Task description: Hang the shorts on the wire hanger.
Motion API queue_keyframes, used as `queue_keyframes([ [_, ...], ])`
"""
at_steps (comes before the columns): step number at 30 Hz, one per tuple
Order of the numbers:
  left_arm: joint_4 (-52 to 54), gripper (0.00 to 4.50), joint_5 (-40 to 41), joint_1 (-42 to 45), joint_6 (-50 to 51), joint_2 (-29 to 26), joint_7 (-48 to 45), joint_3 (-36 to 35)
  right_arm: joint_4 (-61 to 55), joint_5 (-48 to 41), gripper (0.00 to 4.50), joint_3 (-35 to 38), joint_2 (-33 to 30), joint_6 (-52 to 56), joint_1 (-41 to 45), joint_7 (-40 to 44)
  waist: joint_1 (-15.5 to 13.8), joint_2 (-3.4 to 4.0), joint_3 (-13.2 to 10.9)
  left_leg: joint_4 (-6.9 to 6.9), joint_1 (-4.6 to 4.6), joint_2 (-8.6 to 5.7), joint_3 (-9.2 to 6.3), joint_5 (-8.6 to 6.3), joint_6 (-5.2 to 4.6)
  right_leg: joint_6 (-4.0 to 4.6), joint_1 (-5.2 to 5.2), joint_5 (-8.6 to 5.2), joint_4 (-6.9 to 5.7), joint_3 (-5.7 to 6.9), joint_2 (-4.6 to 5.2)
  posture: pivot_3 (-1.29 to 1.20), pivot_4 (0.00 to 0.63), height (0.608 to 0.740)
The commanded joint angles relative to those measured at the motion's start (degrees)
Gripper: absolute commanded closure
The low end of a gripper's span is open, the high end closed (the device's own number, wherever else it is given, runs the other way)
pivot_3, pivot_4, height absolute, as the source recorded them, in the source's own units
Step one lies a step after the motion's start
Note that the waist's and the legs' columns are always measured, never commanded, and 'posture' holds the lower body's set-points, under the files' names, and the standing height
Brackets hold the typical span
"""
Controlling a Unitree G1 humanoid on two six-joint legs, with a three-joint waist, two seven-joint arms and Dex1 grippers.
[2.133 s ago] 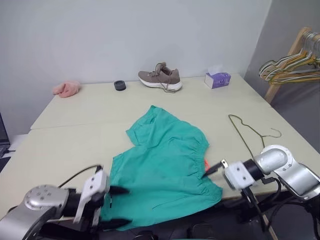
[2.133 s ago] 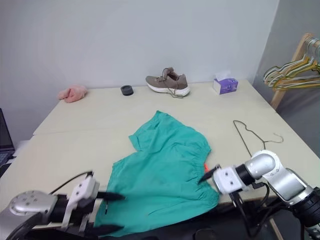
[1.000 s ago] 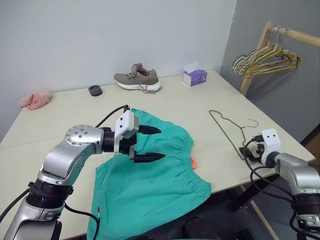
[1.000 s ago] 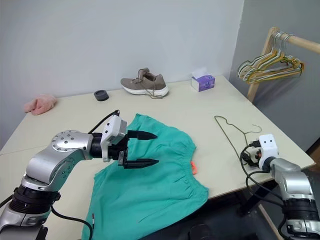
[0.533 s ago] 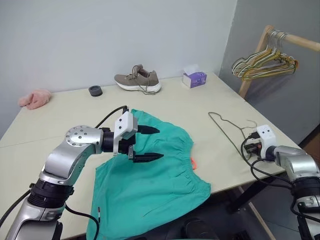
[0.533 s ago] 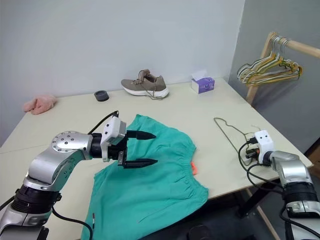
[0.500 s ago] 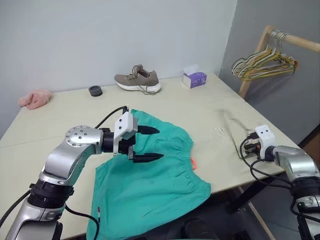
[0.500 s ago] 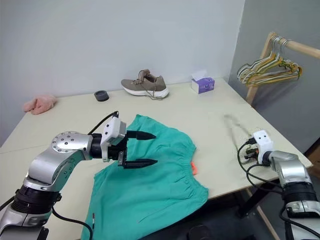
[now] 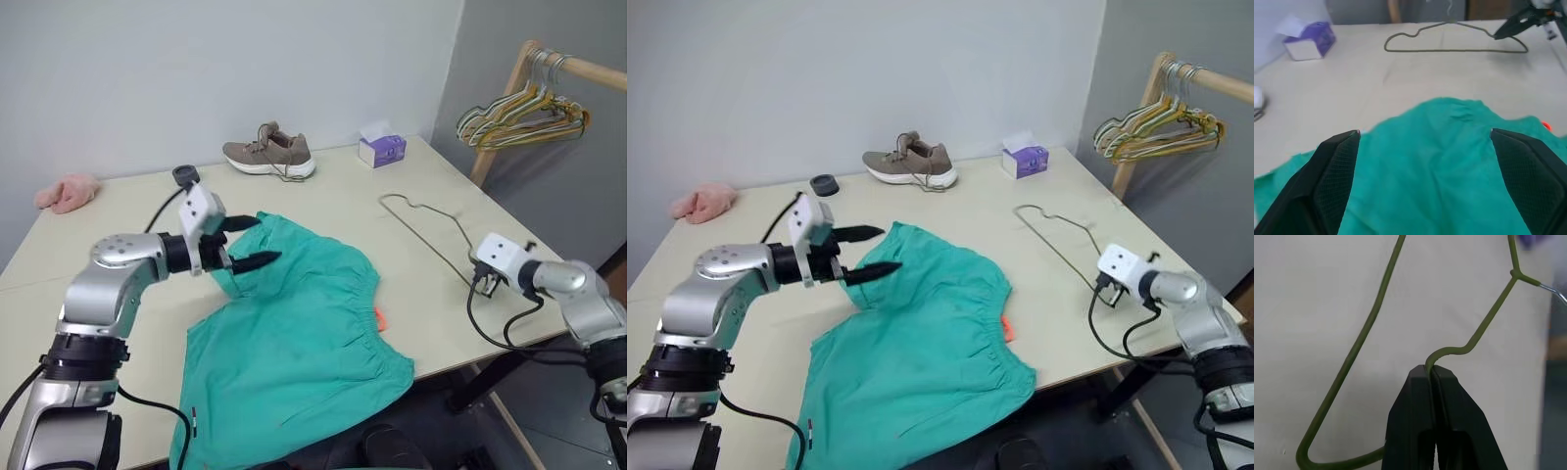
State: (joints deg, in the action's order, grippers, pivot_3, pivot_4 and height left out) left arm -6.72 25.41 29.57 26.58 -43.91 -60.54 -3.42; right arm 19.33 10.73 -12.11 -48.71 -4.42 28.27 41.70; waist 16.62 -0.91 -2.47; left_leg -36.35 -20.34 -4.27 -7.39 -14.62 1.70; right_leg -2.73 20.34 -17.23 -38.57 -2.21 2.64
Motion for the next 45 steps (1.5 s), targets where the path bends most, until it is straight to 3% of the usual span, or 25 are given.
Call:
queue_keyframes([
  [1, -2.1, 0.0, 3.0, 2.3, 5.1, -1.9, -2.4, -2.4, -5.0, 5.2, 4.48, -3.0, -1.7, -14.4, 3.6, 1.2, 0.7, 0.0, 0.0, 0.0, -0.01, -0.01, -0.03, 0.0, 0.0, -0.01, 0.01, -0.01, 0.01, 0.02, 0.01, -0.32, 0.0, 0.74],
  [9, -0.3, 0.0, 3.5, 0.1, 10.6, -3.3, -7.6, 0.0, -8.1, 11.5, 4.48, -6.3, 0.3, -33.5, 8.2, -1.5, 1.2, 0.01, 0.0, -0.03, -0.23, -0.03, -0.13, -0.01, 0.03, -0.01, 0.21, -0.01, -0.05, 0.07, 0.02, -0.33, 0.0, 0.74],
  [16, 7.3, 0.0, 5.0, -5.7, 13.5, -6.3, -14.1, 2.9, -7.2, 11.0, 4.48, -6.6, 2.2, -36.7, 10.7, -0.2, 1.1, 0.02, 0.0, -0.06, -0.23, -0.04, -0.14, -0.01, 0.03, 0.01, 0.21, 0.0, -0.08, 0.03, 0.02, -0.33, 0.0, 0.74],
  [24, 7.4, 0.0, 3.4, -6.0, 13.1, -5.5, -12.9, 3.5, -8.8, 9.6, 4.48, -6.2, 2.9, -37.1, 10.7, 1.3, 1.0, 0.03, 0.0, -0.22, -0.21, -0.04, -0.16, -0.01, 0.03, 0.02, 0.17, -0.01, -0.23, 0.07, 0.02, -0.33, 0.0, 0.74],
  [38, 10.5, 4.44, 4.6, -8.6, 13.6, -5.9, -13.6, 4.3, -11.7, 8.5, 4.5, -6.4, 3.8, -36.7, 8.9, 2.7, 1.1, 0.03, 0.0, -0.47, -0.25, -0.04, -0.16, -0.02, 0.02, 0.02, 0.16, -0.01, -0.33, 0.05, 0.01, -0.33, 0.0, 0.74],
  [42, 10.7, 4.48, 4.5, -9.0, 13.8, -5.7, -13.3, 4.1, -13.2, 4.8, 4.5, -7.1, 3.7, -36.2, 7.9, 5.8, 1.0, 0.03, 0.0, -0.48, -0.25, -0.04, -0.16, -0.02, 0.02, 0.02, 0.15, -0.01, -0.34, 0.05, 0.01, -0.33, 0.0, 0.74],
  [45, 10.7, 4.5, 4.3, -9.2, 13.8, -5.6, -12.8, 3.9, -14.9, 1.5, 3.79, -6.7, 3.6, -34.3, 6.6, 8.1, 1.0, 0.03, 0.0, -0.48, -0.25, -0.04, -0.16, -0.02, 0.01, 0.02, 0.15, -0.01, -0.34, 0.05, 0.01, -0.33, 0.0, 0.74],
])
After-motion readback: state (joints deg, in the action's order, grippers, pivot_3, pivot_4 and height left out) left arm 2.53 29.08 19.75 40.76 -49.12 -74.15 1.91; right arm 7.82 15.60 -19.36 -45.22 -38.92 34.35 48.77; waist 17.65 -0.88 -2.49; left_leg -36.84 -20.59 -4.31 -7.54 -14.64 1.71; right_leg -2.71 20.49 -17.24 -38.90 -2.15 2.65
